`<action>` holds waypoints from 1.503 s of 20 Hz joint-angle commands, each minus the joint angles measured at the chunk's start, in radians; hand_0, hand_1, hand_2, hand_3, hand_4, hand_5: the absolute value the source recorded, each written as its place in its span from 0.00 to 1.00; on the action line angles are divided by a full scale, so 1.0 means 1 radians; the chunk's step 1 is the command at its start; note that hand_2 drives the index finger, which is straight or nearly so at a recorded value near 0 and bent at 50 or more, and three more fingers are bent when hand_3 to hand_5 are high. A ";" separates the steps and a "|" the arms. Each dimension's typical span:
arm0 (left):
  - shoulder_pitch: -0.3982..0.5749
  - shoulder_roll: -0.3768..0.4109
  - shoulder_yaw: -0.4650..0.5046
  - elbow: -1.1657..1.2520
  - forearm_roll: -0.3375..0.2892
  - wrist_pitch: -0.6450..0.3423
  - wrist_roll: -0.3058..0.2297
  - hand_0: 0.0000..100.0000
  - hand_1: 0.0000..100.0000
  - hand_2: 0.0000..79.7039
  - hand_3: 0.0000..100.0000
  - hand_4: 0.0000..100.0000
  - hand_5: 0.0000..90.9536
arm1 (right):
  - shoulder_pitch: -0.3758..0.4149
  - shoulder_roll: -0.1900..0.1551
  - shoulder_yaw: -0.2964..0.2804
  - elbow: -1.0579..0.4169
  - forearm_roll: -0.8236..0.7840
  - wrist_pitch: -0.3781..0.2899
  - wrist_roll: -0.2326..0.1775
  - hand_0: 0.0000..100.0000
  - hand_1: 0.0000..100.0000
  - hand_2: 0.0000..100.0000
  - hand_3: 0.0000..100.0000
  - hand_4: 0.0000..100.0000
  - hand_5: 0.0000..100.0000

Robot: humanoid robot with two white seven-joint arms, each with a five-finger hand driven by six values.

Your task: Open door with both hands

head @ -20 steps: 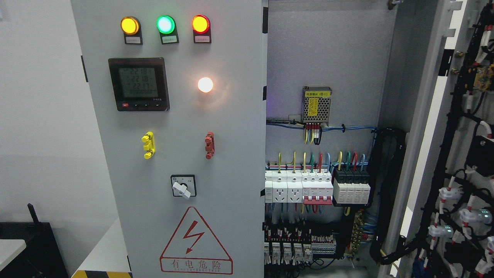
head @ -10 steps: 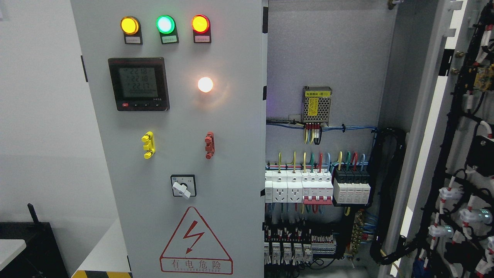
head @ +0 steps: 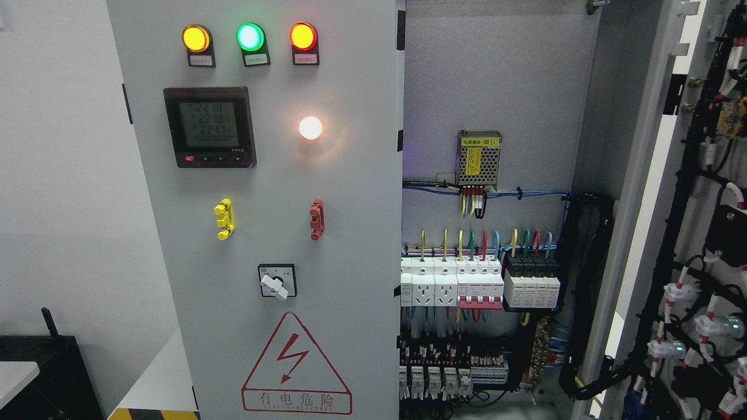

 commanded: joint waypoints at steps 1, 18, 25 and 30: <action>0.000 -0.001 0.000 0.000 0.000 -0.001 0.000 0.00 0.00 0.00 0.00 0.00 0.00 | -0.160 0.063 0.015 -0.052 0.001 0.079 -0.005 0.38 0.00 0.00 0.00 0.00 0.00; 0.000 -0.001 -0.001 0.000 0.000 -0.001 0.000 0.00 0.00 0.00 0.00 0.00 0.00 | -0.438 0.157 0.008 0.021 0.002 0.444 -0.005 0.38 0.00 0.00 0.00 0.00 0.00; -0.001 -0.001 0.000 0.000 0.000 -0.001 0.000 0.00 0.00 0.00 0.00 0.00 0.00 | -0.550 0.203 0.006 0.101 0.002 0.527 -0.005 0.38 0.00 0.00 0.00 0.00 0.00; 0.000 -0.001 -0.001 0.000 0.000 -0.001 0.000 0.00 0.00 0.00 0.00 0.00 0.00 | -0.610 0.209 0.005 0.159 0.004 0.530 -0.005 0.38 0.00 0.00 0.00 0.00 0.00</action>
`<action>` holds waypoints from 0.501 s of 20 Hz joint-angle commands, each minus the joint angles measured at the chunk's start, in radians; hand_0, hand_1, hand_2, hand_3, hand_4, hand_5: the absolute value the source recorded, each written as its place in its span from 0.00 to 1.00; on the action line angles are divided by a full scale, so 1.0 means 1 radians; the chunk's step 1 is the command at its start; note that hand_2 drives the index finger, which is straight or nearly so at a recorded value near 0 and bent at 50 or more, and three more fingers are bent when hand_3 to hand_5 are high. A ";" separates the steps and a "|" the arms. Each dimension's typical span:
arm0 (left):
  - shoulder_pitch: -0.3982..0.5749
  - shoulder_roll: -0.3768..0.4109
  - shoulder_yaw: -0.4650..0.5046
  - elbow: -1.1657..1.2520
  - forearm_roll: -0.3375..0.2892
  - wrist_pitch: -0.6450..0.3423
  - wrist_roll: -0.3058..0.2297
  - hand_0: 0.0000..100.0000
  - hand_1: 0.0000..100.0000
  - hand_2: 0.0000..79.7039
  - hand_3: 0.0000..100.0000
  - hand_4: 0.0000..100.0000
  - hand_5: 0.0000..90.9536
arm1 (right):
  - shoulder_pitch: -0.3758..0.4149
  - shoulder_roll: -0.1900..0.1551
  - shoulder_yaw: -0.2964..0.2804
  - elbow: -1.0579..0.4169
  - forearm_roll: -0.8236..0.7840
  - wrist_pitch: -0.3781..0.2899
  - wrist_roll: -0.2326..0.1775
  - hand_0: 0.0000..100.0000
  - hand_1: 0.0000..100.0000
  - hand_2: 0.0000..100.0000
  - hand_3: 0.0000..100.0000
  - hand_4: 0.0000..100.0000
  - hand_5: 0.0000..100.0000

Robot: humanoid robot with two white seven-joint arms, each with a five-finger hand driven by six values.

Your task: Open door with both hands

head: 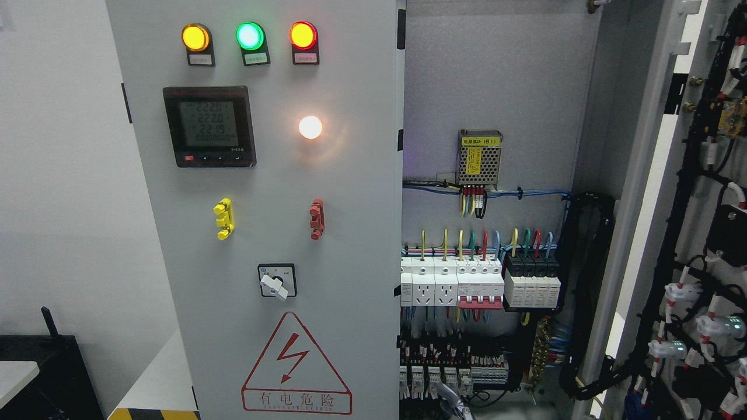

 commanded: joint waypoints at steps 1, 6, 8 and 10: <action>0.001 0.000 0.000 0.000 0.000 -0.001 0.000 0.00 0.00 0.00 0.00 0.00 0.00 | -0.084 0.043 -0.004 0.113 0.001 0.004 0.000 0.38 0.00 0.00 0.00 0.00 0.00; -0.001 0.000 0.000 0.000 0.000 -0.001 0.000 0.00 0.00 0.00 0.00 0.00 0.00 | -0.125 0.047 -0.021 0.164 0.001 0.004 0.000 0.38 0.00 0.00 0.00 0.00 0.00; 0.001 0.000 0.000 0.000 0.000 -0.001 0.000 0.00 0.00 0.00 0.00 0.00 0.00 | -0.139 0.047 -0.023 0.177 -0.001 0.004 0.000 0.38 0.00 0.00 0.00 0.00 0.00; -0.001 0.000 0.000 0.000 0.000 -0.001 0.000 0.00 0.00 0.00 0.00 0.00 0.00 | -0.142 0.047 -0.023 0.185 -0.001 0.004 0.001 0.38 0.00 0.00 0.00 0.00 0.00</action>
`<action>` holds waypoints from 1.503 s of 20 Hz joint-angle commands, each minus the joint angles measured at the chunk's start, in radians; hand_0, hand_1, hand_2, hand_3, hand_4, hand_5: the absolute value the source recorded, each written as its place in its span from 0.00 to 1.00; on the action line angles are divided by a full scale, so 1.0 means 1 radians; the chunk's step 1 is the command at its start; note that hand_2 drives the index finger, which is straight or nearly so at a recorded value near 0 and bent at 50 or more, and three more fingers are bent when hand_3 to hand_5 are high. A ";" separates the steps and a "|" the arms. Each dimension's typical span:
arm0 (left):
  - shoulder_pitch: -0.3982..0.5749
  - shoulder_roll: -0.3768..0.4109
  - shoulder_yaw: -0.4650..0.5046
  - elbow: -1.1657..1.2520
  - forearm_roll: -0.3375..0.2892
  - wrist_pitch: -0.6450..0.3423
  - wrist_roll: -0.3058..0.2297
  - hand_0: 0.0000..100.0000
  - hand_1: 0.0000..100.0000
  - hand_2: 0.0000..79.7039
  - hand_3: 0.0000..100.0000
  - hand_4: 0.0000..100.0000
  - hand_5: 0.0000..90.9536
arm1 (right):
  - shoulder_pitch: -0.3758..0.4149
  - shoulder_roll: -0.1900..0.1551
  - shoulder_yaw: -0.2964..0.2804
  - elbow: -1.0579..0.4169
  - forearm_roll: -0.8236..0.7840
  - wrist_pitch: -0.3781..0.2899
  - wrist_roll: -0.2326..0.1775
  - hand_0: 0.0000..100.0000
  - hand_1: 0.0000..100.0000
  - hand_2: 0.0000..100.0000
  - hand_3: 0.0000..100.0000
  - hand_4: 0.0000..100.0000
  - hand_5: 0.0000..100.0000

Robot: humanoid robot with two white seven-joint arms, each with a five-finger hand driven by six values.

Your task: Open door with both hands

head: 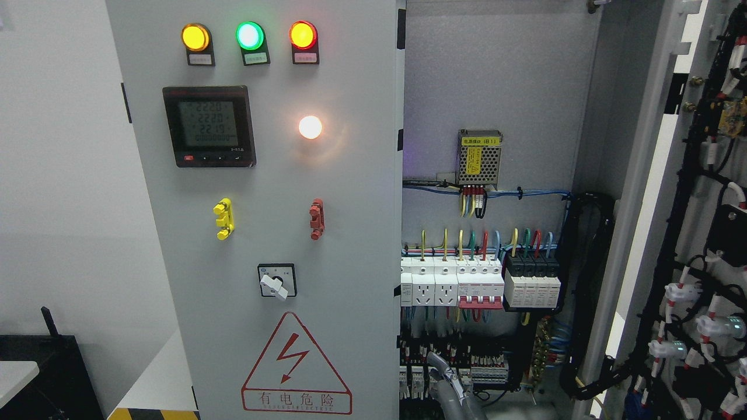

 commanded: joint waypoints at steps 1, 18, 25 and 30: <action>-0.001 0.000 0.000 0.000 0.000 -0.001 0.000 0.00 0.00 0.00 0.00 0.00 0.00 | -0.046 0.020 -0.012 0.100 -0.001 0.000 0.001 0.38 0.00 0.00 0.00 0.00 0.00; 0.001 0.000 0.000 0.000 0.000 -0.001 0.000 0.00 0.00 0.00 0.00 0.00 0.00 | -0.157 0.017 -0.017 0.212 -0.005 0.000 0.003 0.38 0.00 0.00 0.00 0.00 0.00; -0.001 0.000 0.000 0.000 0.000 -0.001 0.000 0.00 0.00 0.00 0.00 0.00 0.00 | -0.187 0.013 -0.015 0.245 -0.007 0.000 0.004 0.38 0.00 0.00 0.00 0.00 0.00; 0.001 0.000 0.000 0.000 0.000 -0.001 0.000 0.00 0.00 0.00 0.00 0.00 0.00 | -0.202 0.013 -0.011 0.255 -0.041 0.002 0.009 0.38 0.00 0.00 0.00 0.00 0.00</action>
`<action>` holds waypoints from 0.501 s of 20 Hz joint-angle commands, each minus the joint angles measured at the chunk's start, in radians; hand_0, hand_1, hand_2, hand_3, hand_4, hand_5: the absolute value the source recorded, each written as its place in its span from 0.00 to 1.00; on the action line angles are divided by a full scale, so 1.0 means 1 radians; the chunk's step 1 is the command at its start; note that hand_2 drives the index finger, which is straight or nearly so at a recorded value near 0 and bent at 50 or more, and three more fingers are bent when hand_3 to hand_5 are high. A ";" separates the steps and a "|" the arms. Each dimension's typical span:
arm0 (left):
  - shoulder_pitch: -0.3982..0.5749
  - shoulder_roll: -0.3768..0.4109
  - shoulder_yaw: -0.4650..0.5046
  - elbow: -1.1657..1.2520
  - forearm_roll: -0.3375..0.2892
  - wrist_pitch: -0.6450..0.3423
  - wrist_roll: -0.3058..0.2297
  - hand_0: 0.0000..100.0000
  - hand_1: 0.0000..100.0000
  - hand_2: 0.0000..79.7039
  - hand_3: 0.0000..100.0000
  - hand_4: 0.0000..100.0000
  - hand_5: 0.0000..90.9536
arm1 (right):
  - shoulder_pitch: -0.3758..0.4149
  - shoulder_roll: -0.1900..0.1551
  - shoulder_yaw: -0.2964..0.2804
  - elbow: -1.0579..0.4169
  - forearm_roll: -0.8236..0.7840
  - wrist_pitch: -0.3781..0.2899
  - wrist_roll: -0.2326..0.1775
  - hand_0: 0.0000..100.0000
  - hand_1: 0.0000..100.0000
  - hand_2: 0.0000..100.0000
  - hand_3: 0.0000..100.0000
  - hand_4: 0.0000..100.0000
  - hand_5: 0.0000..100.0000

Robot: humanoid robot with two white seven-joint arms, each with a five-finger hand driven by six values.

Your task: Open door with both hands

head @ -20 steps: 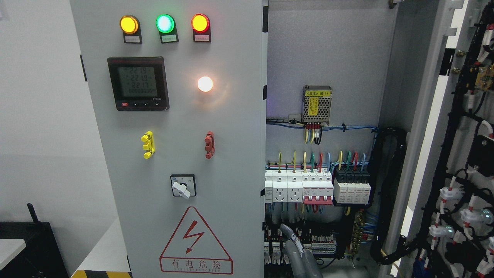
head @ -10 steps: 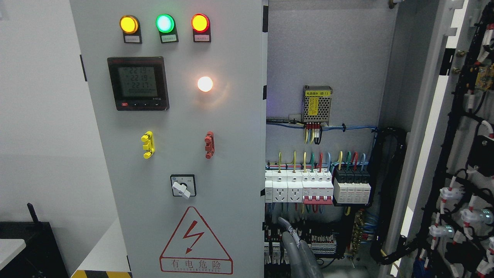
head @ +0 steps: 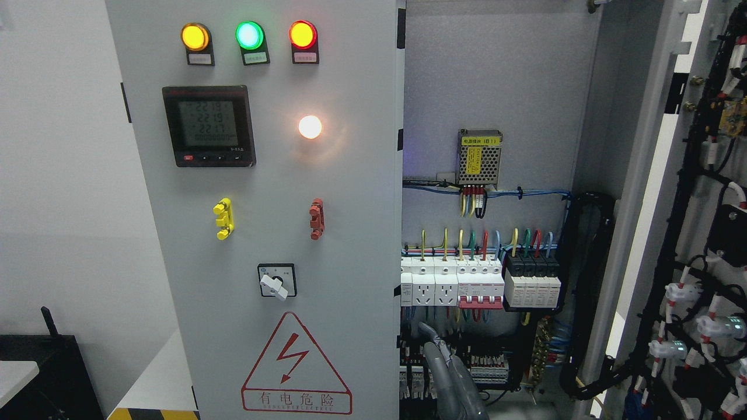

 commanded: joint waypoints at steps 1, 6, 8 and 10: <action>0.000 0.000 0.000 0.000 0.000 -0.001 0.000 0.00 0.00 0.00 0.00 0.00 0.00 | -0.023 0.000 0.002 0.049 -0.022 0.001 0.023 0.38 0.00 0.00 0.00 0.00 0.00; 0.000 0.000 0.000 0.000 0.000 -0.001 0.000 0.00 0.00 0.00 0.00 0.00 0.00 | -0.035 0.000 -0.002 0.050 -0.022 0.001 0.047 0.38 0.00 0.00 0.00 0.00 0.00; 0.000 0.000 0.000 0.000 0.000 -0.001 0.000 0.00 0.00 0.00 0.00 0.00 0.00 | -0.043 0.000 -0.002 0.053 -0.022 0.001 0.047 0.38 0.00 0.00 0.00 0.00 0.00; 0.000 0.000 0.000 0.000 0.000 -0.001 0.000 0.00 0.00 0.00 0.00 0.00 0.00 | -0.052 0.000 -0.002 0.069 -0.023 -0.001 0.047 0.38 0.00 0.00 0.00 0.00 0.00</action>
